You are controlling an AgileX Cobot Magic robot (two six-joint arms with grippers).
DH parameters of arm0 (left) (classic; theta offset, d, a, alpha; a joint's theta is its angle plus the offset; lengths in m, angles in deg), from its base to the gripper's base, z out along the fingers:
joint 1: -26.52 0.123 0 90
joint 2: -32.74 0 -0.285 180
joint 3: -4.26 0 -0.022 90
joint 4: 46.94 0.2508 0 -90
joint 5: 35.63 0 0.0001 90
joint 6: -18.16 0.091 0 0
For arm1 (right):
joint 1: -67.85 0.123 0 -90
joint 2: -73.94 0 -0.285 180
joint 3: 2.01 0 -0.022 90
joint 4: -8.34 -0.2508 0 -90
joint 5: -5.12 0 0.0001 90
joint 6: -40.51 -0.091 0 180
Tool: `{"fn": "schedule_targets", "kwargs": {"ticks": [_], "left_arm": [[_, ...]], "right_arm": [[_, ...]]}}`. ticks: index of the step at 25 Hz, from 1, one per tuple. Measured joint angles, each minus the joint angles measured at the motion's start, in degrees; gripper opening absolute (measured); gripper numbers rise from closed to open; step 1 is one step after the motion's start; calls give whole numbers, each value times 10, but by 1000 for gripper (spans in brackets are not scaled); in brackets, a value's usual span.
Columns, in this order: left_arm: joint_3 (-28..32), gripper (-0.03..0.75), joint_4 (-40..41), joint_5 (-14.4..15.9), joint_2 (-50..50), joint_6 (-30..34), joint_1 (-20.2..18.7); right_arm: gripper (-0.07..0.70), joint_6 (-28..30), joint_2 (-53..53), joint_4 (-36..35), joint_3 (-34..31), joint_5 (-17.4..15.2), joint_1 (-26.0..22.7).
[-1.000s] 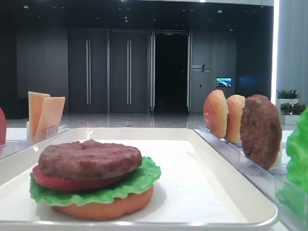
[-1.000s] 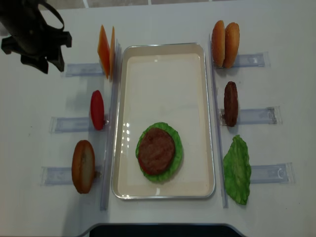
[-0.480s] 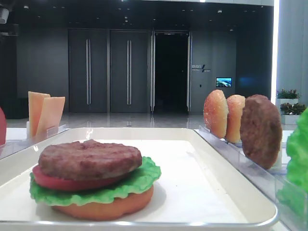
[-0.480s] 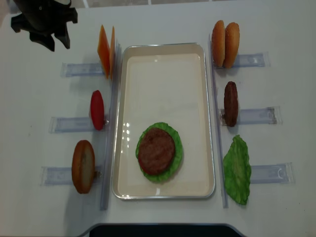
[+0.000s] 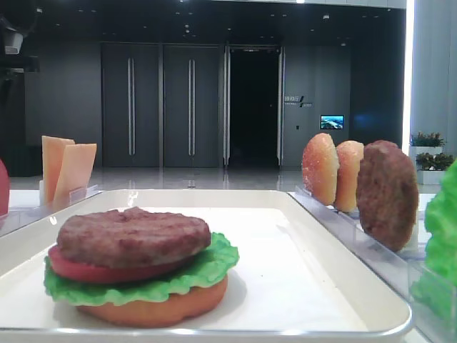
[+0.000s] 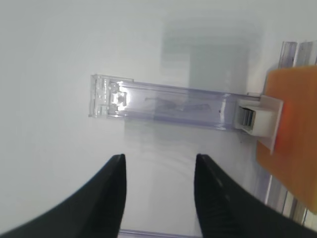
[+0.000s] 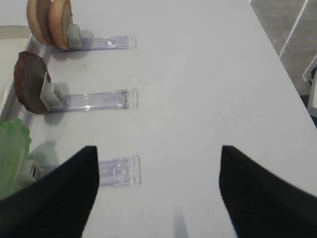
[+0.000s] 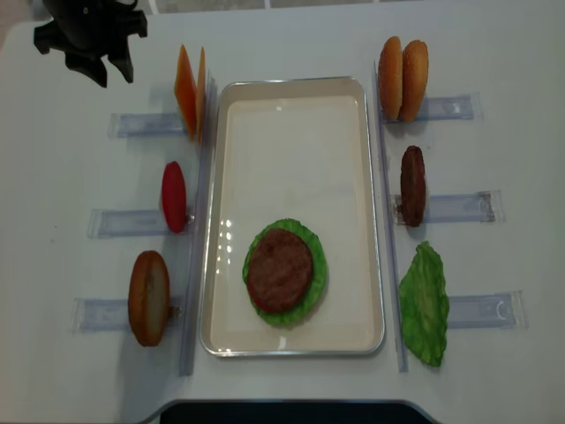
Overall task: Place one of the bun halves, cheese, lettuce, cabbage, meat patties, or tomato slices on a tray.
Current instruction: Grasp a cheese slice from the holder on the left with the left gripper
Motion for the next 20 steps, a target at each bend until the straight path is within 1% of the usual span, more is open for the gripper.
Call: {"fn": "schedule_targets", "kwargs": {"ticks": [5, 8, 14, 20], "left_arm": [[-1, 344, 0, 0, -6, -3, -4], [-1, 344, 7, 0, -6, -15, -13], [-1, 344, 19, 0, -6, -32, -43], [-1, 344, 27, 4, -6, -63, -73]], "right_arm": [[515, 0, 0, 0, 0, 0, 0], [515, 0, 0, 0, 0, 0, 0], [515, 0, 0, 0, 0, 0, 0], [515, 0, 0, 0, 0, 0, 0]]}}
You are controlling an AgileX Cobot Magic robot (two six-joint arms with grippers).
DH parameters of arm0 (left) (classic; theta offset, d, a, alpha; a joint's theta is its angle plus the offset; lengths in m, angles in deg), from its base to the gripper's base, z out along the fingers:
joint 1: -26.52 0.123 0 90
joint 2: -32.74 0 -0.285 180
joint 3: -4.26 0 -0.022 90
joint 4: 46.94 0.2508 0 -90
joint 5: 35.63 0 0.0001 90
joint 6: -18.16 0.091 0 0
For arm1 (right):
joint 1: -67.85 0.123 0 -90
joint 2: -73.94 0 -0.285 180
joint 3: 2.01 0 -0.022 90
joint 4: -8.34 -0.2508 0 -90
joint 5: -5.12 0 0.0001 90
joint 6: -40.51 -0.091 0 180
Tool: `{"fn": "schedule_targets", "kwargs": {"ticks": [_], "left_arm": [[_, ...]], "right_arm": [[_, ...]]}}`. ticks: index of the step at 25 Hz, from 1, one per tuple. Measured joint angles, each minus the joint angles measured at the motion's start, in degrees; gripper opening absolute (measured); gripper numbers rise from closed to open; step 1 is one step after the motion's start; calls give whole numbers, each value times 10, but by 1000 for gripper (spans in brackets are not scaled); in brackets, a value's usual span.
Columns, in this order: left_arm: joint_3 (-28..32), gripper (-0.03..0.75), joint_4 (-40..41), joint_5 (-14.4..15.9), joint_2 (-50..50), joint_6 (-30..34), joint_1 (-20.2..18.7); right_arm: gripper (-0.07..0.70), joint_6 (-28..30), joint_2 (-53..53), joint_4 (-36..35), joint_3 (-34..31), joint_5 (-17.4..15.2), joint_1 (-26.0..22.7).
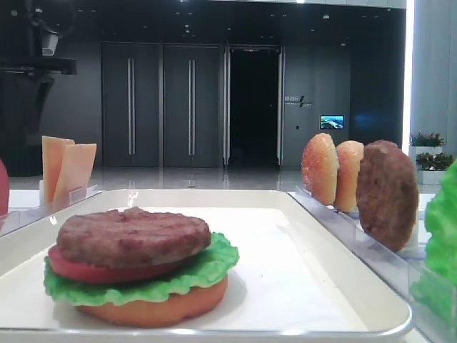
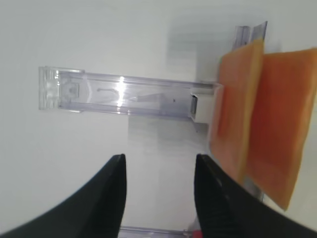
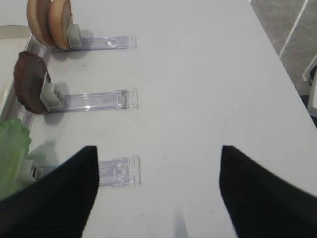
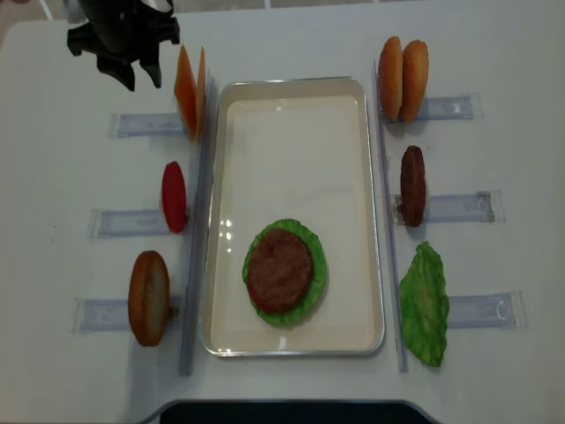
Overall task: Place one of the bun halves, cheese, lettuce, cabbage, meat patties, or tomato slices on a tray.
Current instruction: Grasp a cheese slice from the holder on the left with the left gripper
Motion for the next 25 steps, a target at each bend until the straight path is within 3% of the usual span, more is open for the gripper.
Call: {"fn": "schedule_targets", "kwargs": {"ticks": [15, 25], "left_arm": [[-38, 344, 20, 27, 0, -67, -54], [-40, 344, 20, -6, -1, -91, -80]], "right_arm": [[515, 0, 0, 0, 0, 0, 0], [515, 0, 0, 0, 0, 0, 0]]}}
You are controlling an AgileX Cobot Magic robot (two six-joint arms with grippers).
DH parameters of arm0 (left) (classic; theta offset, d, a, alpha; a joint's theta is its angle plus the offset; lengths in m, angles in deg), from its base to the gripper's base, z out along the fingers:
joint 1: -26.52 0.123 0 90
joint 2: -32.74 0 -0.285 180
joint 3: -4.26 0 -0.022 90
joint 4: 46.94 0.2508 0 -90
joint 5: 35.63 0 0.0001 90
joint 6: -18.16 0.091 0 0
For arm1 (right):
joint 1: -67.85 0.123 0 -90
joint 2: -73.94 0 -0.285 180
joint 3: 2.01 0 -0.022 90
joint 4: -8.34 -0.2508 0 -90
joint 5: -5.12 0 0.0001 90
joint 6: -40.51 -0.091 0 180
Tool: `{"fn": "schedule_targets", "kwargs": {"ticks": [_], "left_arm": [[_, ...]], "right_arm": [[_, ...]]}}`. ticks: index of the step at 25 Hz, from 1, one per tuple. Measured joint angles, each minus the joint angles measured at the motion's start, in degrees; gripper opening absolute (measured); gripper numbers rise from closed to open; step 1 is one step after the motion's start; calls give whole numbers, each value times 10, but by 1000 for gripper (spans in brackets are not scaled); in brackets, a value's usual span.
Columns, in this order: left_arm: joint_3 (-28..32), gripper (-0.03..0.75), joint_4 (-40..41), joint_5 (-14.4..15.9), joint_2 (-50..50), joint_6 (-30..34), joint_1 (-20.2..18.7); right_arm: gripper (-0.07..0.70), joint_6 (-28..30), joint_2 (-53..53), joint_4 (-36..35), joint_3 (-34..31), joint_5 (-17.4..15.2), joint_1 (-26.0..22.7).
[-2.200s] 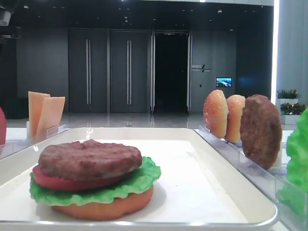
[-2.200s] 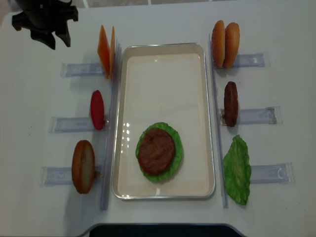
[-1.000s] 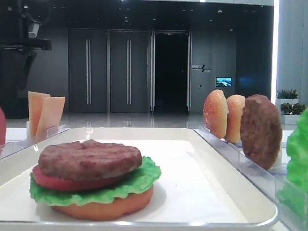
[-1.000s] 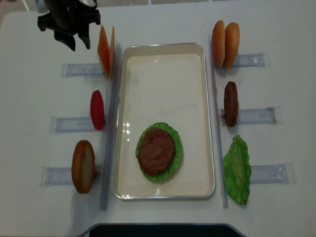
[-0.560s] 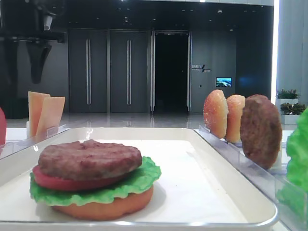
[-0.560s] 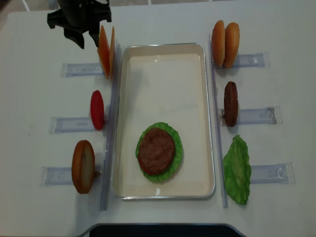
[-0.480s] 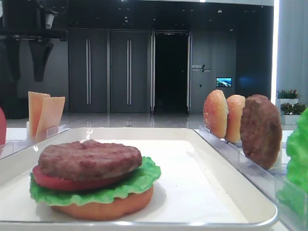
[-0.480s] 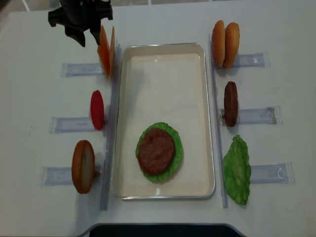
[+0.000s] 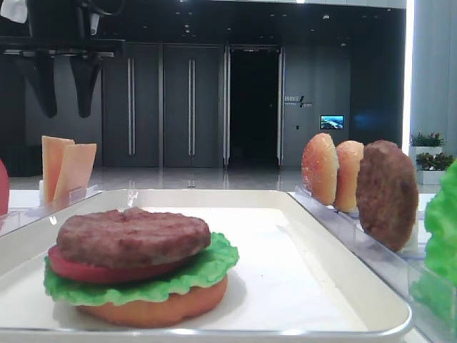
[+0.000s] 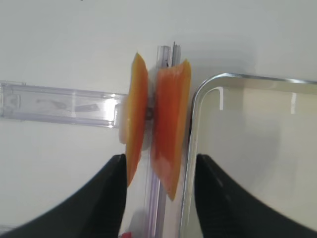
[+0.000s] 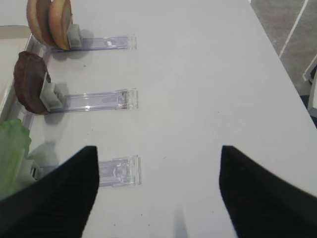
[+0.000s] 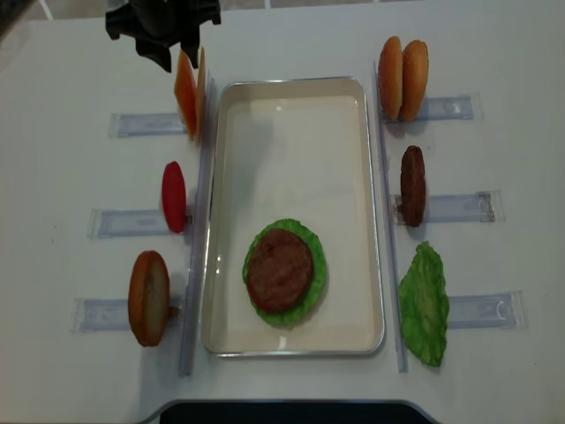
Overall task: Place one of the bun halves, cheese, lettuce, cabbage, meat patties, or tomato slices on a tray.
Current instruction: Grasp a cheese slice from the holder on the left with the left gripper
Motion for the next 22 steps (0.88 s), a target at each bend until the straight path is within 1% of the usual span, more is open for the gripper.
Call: {"fn": "schedule_targets", "kwargs": {"ticks": [6, 12, 22], "left_arm": [[0, 344, 0, -16, 0, -8, 0], [0, 344, 0, -17, 0, -16, 0], [0, 344, 7, -18, 0, -29, -13]], "right_arm": [[515, 0, 0, 0, 0, 0, 0], [515, 0, 0, 0, 0, 0, 0], [515, 0, 0, 0, 0, 0, 0]]}}
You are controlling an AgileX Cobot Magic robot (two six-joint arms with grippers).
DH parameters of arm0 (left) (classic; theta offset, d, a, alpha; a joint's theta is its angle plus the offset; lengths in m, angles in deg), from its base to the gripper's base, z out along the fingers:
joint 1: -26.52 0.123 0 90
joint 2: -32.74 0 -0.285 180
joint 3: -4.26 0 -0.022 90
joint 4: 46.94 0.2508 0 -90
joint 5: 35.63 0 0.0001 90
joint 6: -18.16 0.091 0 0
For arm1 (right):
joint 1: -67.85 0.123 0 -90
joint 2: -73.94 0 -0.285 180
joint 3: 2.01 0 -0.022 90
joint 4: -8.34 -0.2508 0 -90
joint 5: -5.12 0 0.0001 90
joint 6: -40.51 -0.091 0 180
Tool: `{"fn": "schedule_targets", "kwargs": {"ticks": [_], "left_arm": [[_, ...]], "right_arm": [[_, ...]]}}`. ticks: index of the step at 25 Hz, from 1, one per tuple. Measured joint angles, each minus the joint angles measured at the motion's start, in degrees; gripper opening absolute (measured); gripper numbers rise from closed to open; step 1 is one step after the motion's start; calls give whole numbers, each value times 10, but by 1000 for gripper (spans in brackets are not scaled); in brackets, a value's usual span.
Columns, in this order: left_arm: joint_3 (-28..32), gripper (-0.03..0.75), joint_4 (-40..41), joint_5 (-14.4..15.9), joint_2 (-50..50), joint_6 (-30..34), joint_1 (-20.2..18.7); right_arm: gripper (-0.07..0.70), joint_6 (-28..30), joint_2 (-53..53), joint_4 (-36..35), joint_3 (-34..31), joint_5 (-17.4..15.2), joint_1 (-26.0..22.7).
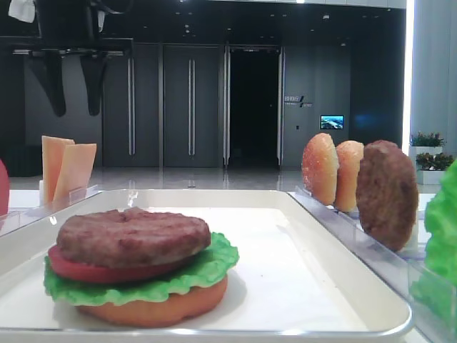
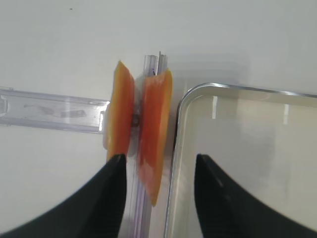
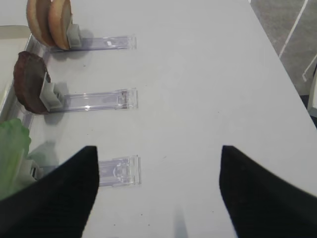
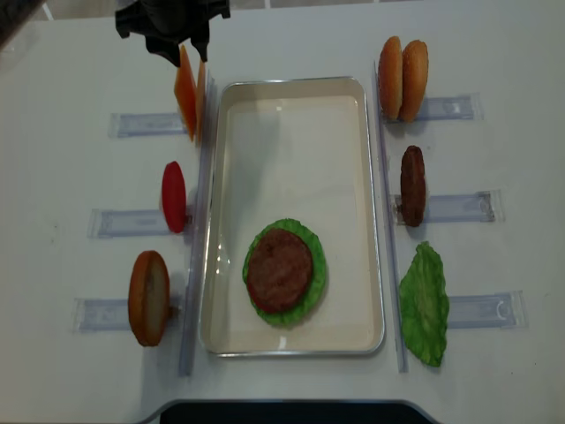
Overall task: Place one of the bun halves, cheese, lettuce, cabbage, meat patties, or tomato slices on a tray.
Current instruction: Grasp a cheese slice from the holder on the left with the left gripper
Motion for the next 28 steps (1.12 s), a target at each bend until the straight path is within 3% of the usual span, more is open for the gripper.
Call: {"fn": "schedule_targets", "kwargs": {"ticks": [12, 28], "left_arm": [[0, 344, 16, -1, -25, -6, 0], [-1, 344, 21, -30, -59, -10, 0]], "right_arm": [[515, 0, 0, 0, 0, 0, 0], [515, 0, 0, 0, 0, 0, 0]]}}
